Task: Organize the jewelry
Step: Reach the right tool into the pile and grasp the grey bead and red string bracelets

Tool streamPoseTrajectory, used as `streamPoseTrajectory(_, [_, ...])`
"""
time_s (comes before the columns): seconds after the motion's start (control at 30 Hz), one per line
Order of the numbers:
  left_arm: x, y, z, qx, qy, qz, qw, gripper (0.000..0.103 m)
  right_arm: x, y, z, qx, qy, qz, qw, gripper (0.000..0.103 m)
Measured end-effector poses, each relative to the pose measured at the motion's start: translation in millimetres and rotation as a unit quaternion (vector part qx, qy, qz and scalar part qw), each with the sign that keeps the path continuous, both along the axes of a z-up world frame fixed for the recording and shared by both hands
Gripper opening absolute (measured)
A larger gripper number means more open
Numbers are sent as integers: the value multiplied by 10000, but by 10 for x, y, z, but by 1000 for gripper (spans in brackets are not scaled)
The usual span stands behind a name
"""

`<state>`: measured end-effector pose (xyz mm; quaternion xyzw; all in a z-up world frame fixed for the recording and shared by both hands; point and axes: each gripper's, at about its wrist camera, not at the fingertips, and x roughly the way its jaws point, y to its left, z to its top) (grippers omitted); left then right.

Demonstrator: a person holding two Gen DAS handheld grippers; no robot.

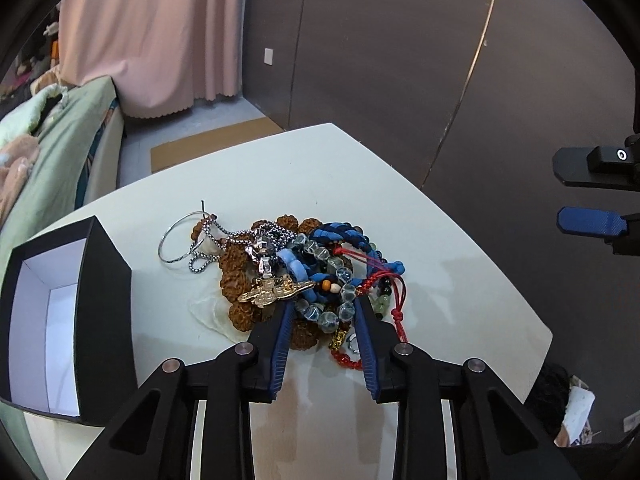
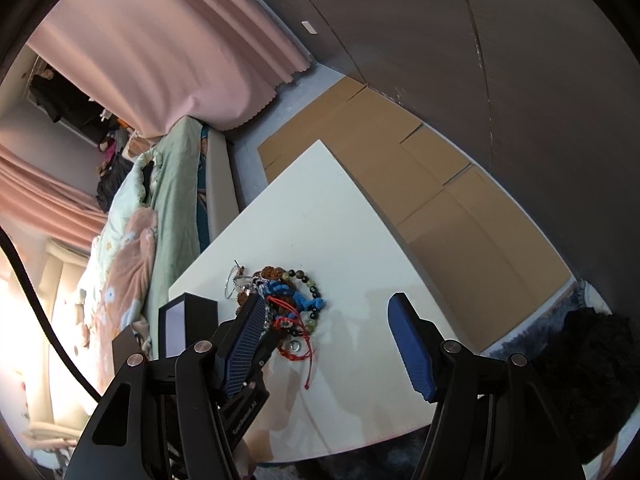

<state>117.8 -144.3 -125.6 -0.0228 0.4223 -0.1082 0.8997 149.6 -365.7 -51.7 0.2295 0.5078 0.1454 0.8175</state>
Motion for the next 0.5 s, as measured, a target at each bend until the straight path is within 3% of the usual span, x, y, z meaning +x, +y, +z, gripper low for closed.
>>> streamPoseTrajectory(0.03, [-13, -12, 6, 36, -36, -7, 10000, 27, 2, 13, -12, -29, 16, 36, 10000, 66])
streamPoseTrajectory(0.1, [-16, -6, 21, 9, -67, -9, 10000, 8, 7, 45, -40, -15, 63, 103, 9999, 66])
streamPoseTrajectory(0.5, [-182, 286, 421, -553, -475, 245, 9970, 8, 70, 161, -249, -48, 337, 263, 9991, 66])
